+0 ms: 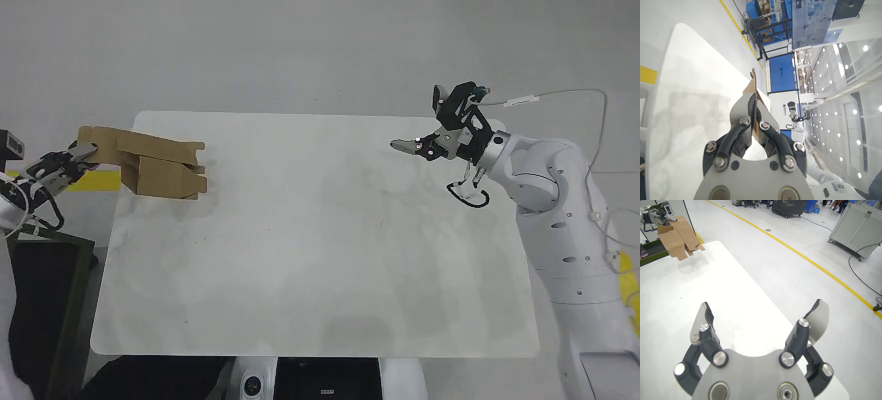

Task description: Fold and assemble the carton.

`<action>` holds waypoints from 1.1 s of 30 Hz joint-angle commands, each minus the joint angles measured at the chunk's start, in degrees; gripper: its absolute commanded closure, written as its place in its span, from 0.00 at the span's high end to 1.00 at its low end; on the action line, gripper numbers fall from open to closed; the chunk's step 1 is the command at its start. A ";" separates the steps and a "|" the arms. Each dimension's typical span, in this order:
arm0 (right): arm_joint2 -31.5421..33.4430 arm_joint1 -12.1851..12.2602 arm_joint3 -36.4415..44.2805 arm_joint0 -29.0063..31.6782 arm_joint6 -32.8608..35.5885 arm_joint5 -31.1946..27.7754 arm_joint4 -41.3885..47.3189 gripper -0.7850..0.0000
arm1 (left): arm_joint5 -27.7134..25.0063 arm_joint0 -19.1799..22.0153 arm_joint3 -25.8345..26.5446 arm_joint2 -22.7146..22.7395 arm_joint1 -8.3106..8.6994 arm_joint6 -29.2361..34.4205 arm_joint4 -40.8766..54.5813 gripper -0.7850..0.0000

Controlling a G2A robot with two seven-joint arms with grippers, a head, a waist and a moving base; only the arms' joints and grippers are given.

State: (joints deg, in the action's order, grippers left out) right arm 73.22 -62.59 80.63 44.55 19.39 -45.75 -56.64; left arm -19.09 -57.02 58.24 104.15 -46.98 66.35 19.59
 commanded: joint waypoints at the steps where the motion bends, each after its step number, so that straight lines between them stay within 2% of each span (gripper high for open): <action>1: 0.00 0.00 0.00 0.00 0.00 0.00 0.00 1.00 | -0.74 1.87 0.93 -2.35 -0.33 0.20 0.54 0.00; 12: 0.00 0.00 0.00 0.00 0.00 0.00 0.00 1.00 | -6.19 15.25 -0.14 -17.59 -2.95 4.82 2.17 0.00; 18: 0.00 0.00 0.00 0.00 0.00 0.00 0.00 1.00 | -9.50 20.42 -1.54 -24.79 -4.51 8.07 2.14 0.00; 24: 0.00 0.00 0.00 0.00 0.00 0.00 0.00 1.00 | -8.08 22.92 0.30 -31.53 -5.56 10.76 1.92 0.00; 33: 0.00 0.00 0.00 0.00 0.00 0.00 0.00 1.00 | -6.66 23.19 9.10 -40.16 -5.86 12.19 5.10 0.00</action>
State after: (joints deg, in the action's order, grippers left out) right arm 73.22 -62.59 80.63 44.55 19.39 -45.75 -56.64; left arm -25.71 -33.90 66.58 64.82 -52.83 78.59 24.40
